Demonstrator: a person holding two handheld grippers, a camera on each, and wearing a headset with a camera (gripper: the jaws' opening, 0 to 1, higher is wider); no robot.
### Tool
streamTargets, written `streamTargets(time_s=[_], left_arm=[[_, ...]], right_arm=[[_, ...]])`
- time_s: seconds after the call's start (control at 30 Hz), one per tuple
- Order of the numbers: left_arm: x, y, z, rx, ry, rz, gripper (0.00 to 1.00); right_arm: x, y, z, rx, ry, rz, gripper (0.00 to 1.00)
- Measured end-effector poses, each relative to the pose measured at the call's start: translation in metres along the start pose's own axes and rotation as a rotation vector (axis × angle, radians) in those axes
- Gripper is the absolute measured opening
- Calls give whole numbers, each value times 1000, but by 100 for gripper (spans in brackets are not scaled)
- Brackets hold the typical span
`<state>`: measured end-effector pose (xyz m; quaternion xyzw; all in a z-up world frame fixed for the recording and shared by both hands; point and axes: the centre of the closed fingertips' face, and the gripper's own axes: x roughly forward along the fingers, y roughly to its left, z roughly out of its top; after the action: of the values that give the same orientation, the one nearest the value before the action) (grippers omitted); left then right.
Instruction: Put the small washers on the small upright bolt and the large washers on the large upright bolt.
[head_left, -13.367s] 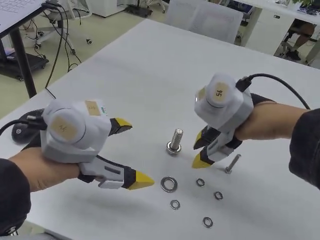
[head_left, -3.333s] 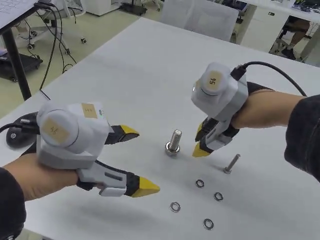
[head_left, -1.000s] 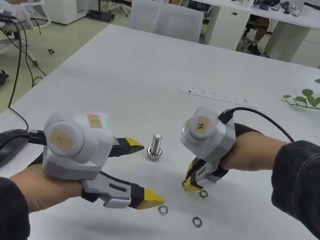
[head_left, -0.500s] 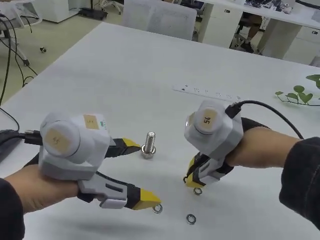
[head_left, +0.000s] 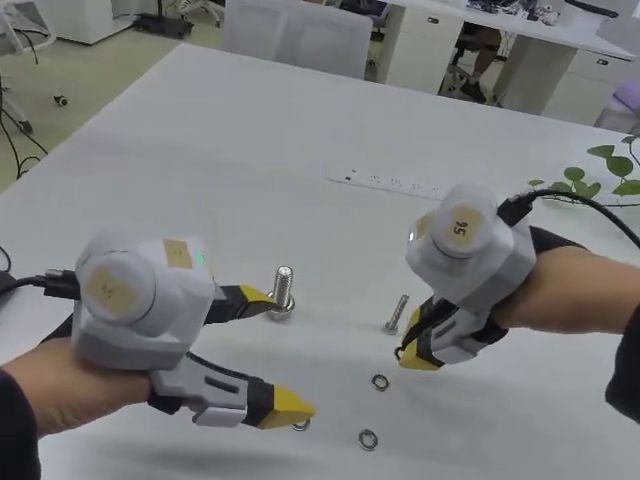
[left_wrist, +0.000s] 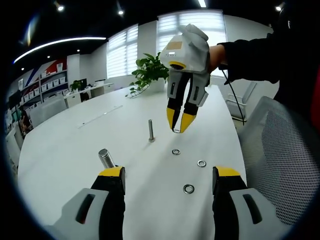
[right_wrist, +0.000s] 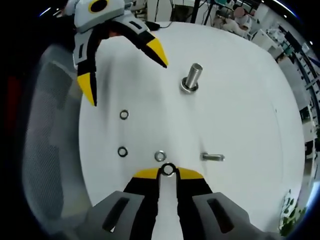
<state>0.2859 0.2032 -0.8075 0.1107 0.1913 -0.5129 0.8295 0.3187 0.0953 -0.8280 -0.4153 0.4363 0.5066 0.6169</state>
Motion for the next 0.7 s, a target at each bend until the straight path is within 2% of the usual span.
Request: streamTargets(time_s=[0.33,0.7], left_arm=[[4,-1,-2,-1,6,-16,70],[3,-2,-4,-5,13,-15,70]], right_arm=[[-20,-16,-12,42,-9,-47,13],[-35,-38,1,29,-26,-91,13]])
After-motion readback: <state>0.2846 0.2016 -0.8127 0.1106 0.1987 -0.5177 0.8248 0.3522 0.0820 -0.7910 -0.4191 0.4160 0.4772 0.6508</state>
